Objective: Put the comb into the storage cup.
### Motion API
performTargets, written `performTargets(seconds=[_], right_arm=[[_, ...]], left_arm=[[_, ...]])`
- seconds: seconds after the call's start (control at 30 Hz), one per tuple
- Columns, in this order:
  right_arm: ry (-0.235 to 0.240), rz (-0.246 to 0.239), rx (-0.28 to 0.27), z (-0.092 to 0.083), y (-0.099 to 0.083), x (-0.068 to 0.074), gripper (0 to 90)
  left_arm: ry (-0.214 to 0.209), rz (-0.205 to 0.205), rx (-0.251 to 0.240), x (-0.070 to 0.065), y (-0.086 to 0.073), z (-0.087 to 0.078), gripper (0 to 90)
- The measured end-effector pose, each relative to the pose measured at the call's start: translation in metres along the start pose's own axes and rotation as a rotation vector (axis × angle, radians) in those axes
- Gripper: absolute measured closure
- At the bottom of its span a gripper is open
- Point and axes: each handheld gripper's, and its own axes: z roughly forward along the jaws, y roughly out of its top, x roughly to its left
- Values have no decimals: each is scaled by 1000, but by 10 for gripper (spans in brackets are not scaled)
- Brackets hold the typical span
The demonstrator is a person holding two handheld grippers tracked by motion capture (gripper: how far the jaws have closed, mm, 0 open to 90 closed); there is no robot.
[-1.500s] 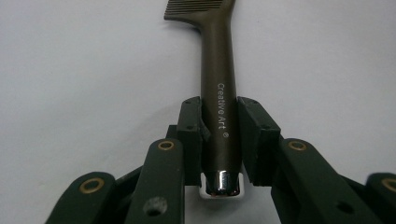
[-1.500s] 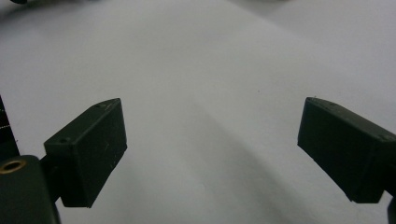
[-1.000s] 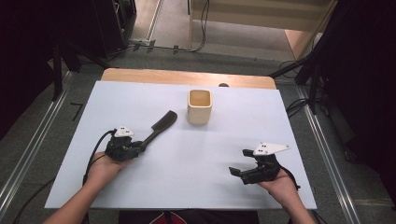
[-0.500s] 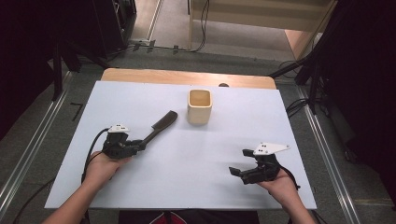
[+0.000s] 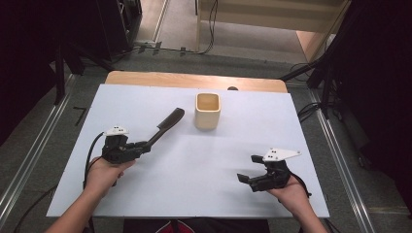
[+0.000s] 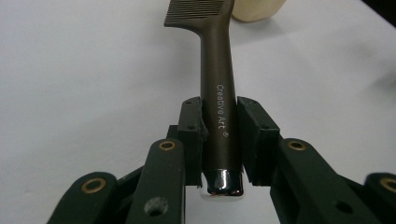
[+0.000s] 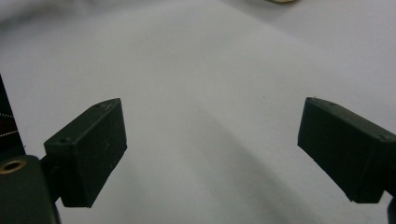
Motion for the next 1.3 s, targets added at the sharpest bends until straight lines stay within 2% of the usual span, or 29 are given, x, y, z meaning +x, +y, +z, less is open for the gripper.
performTargets(seconds=[0.3, 0.73, 0.93, 1.1, 1.3], right_arm=[[15, -2, -5, 2, 4, 6, 66], [15, -1, -22, 3, 7, 10, 66], [25, 5, -36, 6, 12, 14, 66], [9, 7, -49, 8, 17, 17, 66], [-4, 37, -60, 9, 27, 22, 66]], left_arm=[[-15, -7, -54, -11, 4, -4, 735], [-22, -70, -181, -17, 10, -12, 734], [-15, -93, -193, -21, 13, -7, 734], [5, -90, -209, -26, 16, -1, 734], [-4, -128, -217, -28, 18, 6, 734]])
